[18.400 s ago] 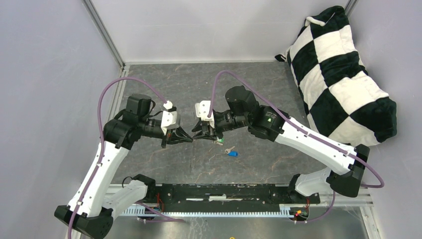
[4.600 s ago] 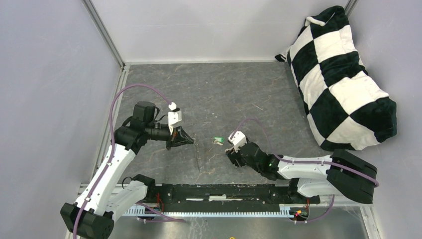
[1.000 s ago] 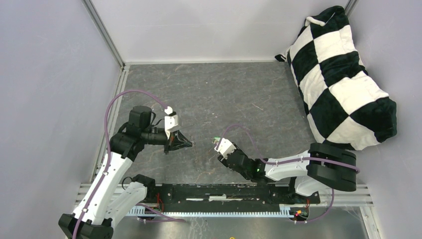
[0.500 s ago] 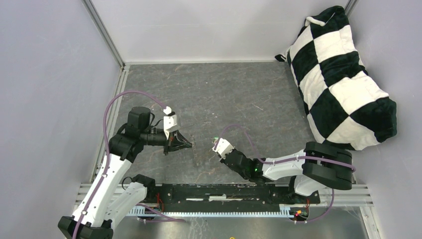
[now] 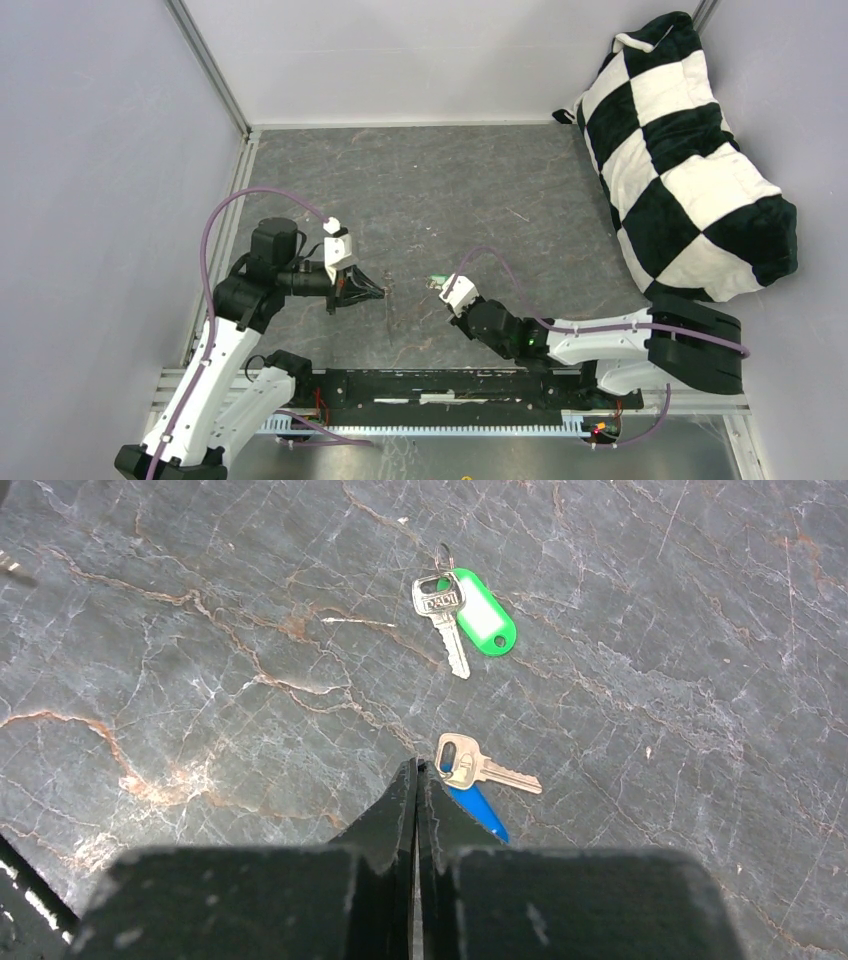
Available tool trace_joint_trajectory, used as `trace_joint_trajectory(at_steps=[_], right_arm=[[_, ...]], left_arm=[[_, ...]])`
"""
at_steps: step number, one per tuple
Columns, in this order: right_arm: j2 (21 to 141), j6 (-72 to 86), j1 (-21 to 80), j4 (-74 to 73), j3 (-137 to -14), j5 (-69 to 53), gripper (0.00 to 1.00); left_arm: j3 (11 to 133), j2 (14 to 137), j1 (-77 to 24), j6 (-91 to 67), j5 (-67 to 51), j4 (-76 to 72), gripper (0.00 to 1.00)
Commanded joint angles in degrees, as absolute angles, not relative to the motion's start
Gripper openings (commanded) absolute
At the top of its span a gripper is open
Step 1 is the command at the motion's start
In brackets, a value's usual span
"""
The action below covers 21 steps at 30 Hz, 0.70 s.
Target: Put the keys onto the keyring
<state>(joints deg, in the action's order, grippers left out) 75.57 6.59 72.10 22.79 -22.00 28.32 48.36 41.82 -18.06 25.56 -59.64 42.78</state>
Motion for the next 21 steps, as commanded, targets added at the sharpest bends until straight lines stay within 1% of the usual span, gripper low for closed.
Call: trace_joint_trajectory(at_steps=[1, 4, 5, 8, 10, 11, 13, 16, 18, 21], right_arm=[[72.69, 7.09, 71.38, 24.92, -20.61, 26.09, 0.00], [72.13, 7.45, 71.01, 24.70, -20.26, 26.08, 0.00], [72.27, 7.58, 70.86, 24.50, -20.41, 26.02, 0.03], [73.81, 7.84, 70.58, 23.40, -21.89, 25.75, 0.28], [75.17, 8.17, 70.47, 23.55, -22.82, 25.71, 0.38], [76.06, 8.14, 70.47, 23.56, -23.37, 25.67, 0.40], [77.64, 8.06, 70.33, 23.54, -24.42, 25.75, 0.44], [80.18, 7.86, 69.95, 22.14, -26.10, 26.50, 0.46], [81.04, 7.30, 69.64, 21.92, -26.53, 26.09, 0.45], [81.41, 7.15, 69.01, 21.63, -26.75, 25.72, 0.38]], left_arm=[[48.69, 42.00, -17.84, 25.69, -60.91, 42.48, 0.02], [48.77, 42.40, -17.84, 27.09, -60.81, 42.85, 0.02], [48.78, 42.40, -17.84, 27.45, -60.74, 42.92, 0.02], [48.69, 42.50, -17.84, 28.71, -60.71, 43.26, 0.02], [48.61, 42.54, -17.80, 29.76, -60.72, 43.94, 0.02], [48.65, 42.55, -17.79, 30.24, -60.71, 44.27, 0.02], [48.69, 42.65, -17.82, 30.71, -60.71, 44.46, 0.02], [48.93, 42.67, -17.84, 30.92, -60.90, 44.51, 0.02], [48.95, 42.64, -17.84, 31.07, -60.94, 44.52, 0.02], [48.72, 42.40, -17.84, 31.11, -60.90, 44.52, 0.02]])
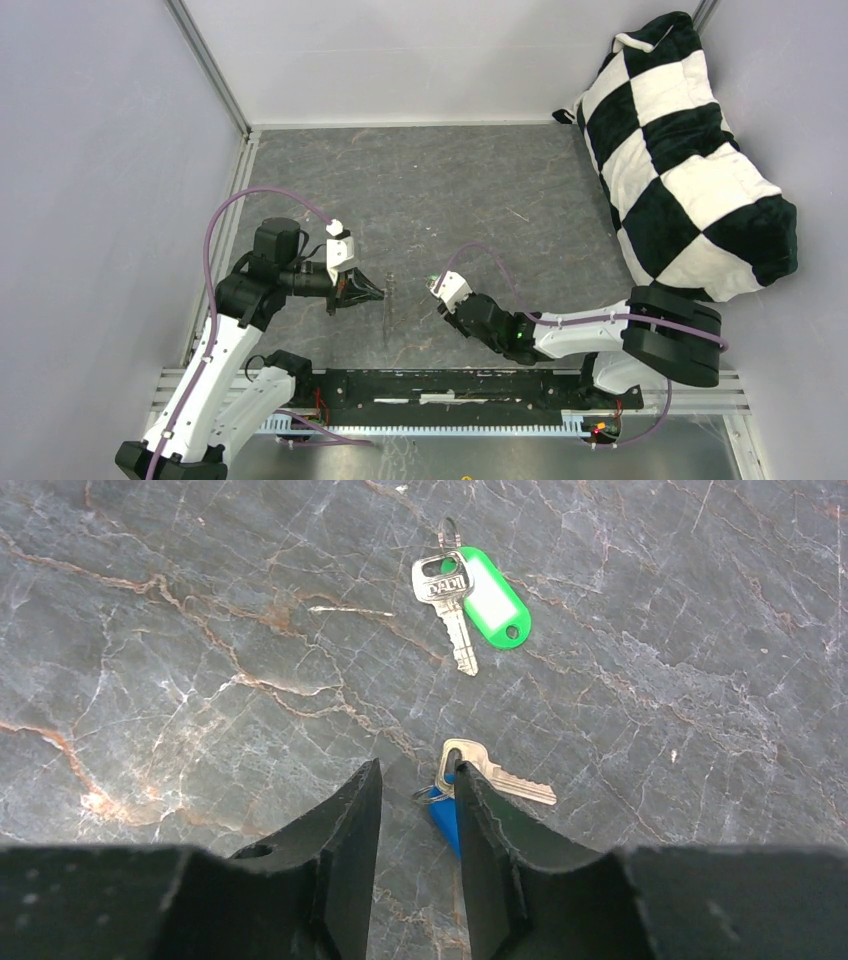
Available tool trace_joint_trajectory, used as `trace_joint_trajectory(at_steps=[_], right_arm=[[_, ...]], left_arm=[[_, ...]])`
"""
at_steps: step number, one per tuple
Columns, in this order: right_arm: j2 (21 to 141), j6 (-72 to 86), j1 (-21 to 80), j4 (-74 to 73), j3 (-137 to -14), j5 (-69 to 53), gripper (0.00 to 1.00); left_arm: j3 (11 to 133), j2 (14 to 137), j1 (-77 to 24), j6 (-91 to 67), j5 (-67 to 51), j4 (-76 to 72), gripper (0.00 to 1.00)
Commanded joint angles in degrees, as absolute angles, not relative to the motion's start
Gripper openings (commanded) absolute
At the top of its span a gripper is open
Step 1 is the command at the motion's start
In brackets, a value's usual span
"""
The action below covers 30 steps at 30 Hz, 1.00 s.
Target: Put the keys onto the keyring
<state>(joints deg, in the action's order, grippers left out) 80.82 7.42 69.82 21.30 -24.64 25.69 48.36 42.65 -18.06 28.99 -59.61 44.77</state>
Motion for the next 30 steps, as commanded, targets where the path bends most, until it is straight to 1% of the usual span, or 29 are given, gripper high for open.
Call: trace_joint_trajectory(at_steps=[1, 6, 15, 17, 19, 24, 30], right_arm=[[81.31, 7.21, 68.83, 21.71, -26.51, 25.93, 0.36], [81.28, 7.09, 67.56, 22.00, -25.54, 25.05, 0.30], [84.13, 7.44, 66.28, 23.60, -25.26, 21.57, 0.31], [84.91, 7.40, 66.13, 23.38, -25.73, 21.62, 0.28], [84.94, 7.42, 65.72, 23.55, -25.75, 21.63, 0.22], [81.14, 6.78, 64.64, 25.56, -24.11, 20.84, 0.01], [76.34, 5.91, 62.30, 25.03, -23.18, 18.26, 0.00]], left_arm=[[48.63, 42.31, -17.84, 31.11, -60.95, 44.50, 0.02], [48.64, 42.24, -17.84, 31.03, -61.35, 44.47, 0.02], [50.67, 43.03, -17.80, 30.89, -62.06, 44.50, 0.02], [50.71, 43.14, -17.82, 31.13, -61.97, 44.50, 0.02], [50.79, 43.14, -17.84, 31.11, -62.01, 44.48, 0.02], [50.97, 43.17, -17.84, 31.32, -62.00, 44.49, 0.02], [51.24, 43.63, -17.84, 31.64, -62.18, 44.48, 0.02]])
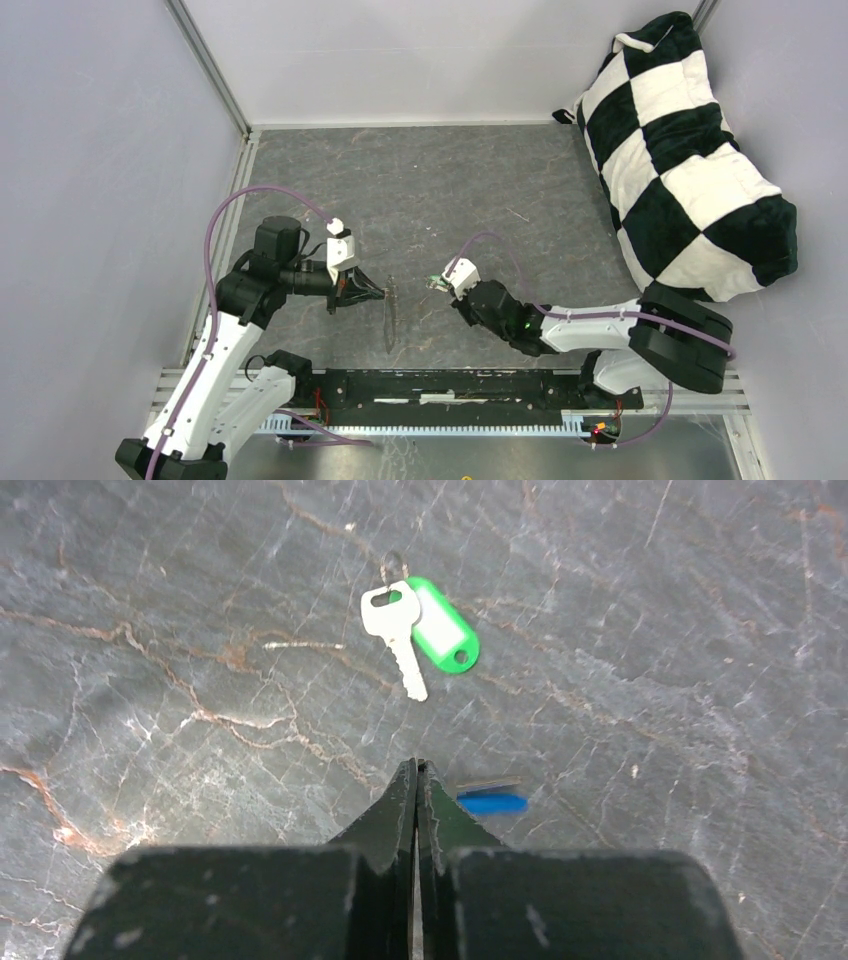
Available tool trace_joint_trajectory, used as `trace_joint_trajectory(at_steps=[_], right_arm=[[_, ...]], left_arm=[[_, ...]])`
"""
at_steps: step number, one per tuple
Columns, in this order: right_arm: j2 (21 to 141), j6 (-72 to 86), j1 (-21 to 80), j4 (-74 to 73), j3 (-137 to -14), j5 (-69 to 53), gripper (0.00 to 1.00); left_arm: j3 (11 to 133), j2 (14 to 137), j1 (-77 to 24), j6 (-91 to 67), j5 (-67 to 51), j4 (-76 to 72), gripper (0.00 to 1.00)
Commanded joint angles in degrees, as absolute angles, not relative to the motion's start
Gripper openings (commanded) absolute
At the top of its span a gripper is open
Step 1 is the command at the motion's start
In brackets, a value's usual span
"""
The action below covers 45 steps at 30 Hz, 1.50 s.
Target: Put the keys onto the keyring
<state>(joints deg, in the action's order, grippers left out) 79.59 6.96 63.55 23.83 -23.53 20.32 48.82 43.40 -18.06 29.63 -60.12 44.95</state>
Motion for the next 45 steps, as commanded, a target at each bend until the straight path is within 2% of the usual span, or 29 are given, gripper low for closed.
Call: trace_joint_trajectory(at_steps=[1, 9, 21, 29, 37, 45], right_arm=[[75.84, 5.88, 62.01, 24.96, -22.95, 17.79, 0.00], [72.08, 5.69, 60.47, 24.60, -22.31, 13.03, 0.00], [62.14, 5.11, 57.66, 17.45, -31.70, -10.71, 0.00], [61.84, 10.91, 57.64, 21.97, -35.23, -20.37, 0.00], [62.34, 12.14, 57.70, 22.32, -38.22, -21.14, 0.00], [62.48, 8.25, 57.46, 12.31, -33.91, -2.56, 0.00]], left_arm=[[51.24, 43.72, -17.84, 31.64, -62.17, 44.55, 0.02], [51.15, 44.02, -17.84, 31.81, -62.55, 44.53, 0.02], [49.79, 44.17, -17.84, 26.94, -63.88, 38.78, 0.02], [45.41, 39.99, -17.84, 19.77, -63.77, 31.75, 0.02], [45.09, 39.73, -17.84, 19.67, -63.63, 30.94, 0.02], [45.84, 39.09, -17.84, 23.82, -61.94, 32.29, 0.02]])
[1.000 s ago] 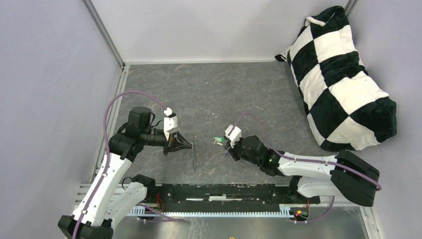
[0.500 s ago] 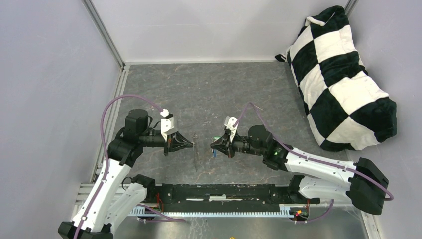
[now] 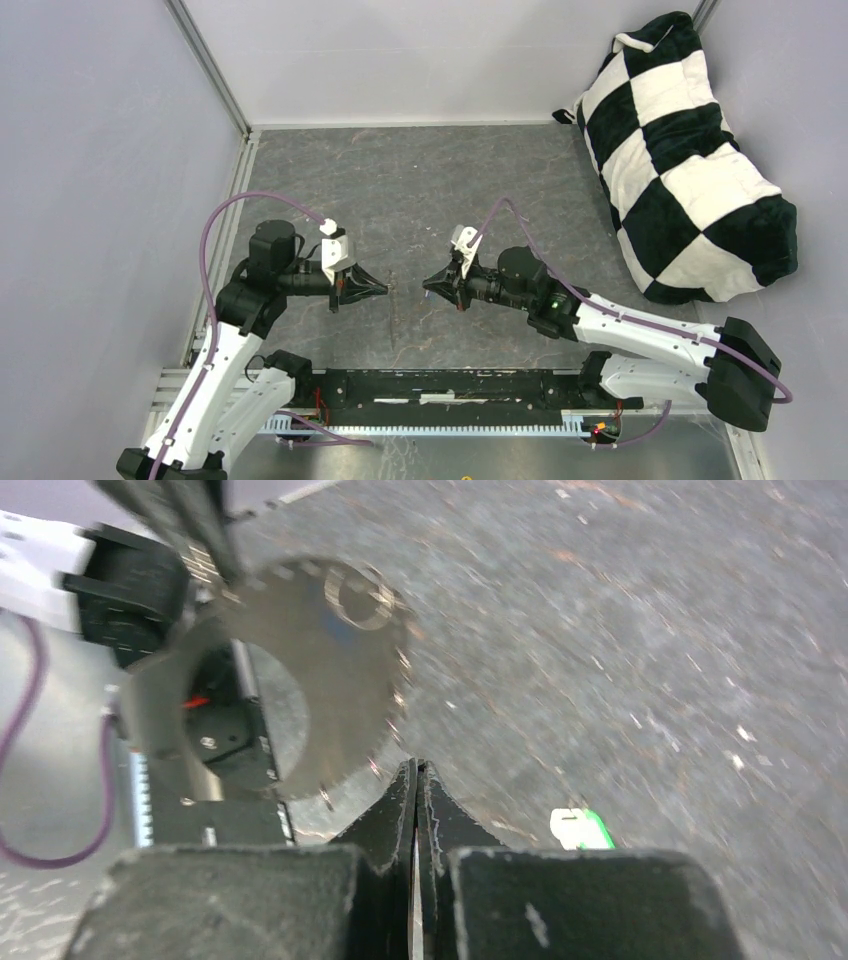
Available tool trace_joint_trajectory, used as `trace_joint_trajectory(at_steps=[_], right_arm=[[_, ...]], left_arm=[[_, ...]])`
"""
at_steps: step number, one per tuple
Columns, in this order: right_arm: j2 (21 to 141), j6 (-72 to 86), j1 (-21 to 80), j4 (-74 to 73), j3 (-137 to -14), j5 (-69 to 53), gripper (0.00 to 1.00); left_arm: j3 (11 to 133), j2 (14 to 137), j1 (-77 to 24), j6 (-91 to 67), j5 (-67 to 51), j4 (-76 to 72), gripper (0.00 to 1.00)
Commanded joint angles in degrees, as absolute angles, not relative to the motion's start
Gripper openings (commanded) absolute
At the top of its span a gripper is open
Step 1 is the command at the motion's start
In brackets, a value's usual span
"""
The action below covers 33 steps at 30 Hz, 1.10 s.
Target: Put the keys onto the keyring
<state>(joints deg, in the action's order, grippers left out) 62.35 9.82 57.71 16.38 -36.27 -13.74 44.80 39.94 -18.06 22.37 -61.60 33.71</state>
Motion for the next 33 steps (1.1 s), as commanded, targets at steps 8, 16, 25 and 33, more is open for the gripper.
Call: trace_joint_trajectory(at_steps=[8, 16, 25, 33], right_arm=[[62.67, 12.52, 57.40, 19.79, -18.50, 15.54, 0.00], [67.10, 14.70, 57.39, 24.88, -14.65, 15.46, 0.00], [72.94, 15.55, 56.92, 26.01, -16.16, 17.01, 0.04], [75.33, 15.67, 55.37, 28.56, -15.08, 14.38, 0.26]], left_arm=[[49.87, 43.59, -17.84, 27.99, -59.27, 41.01, 0.02], [49.17, 42.23, -17.84, 26.67, -59.05, 39.32, 0.02], [47.96, 41.92, -17.84, 26.95, -60.27, 39.11, 0.02], [47.91, 41.68, -17.84, 27.01, -61.07, 39.16, 0.02]])
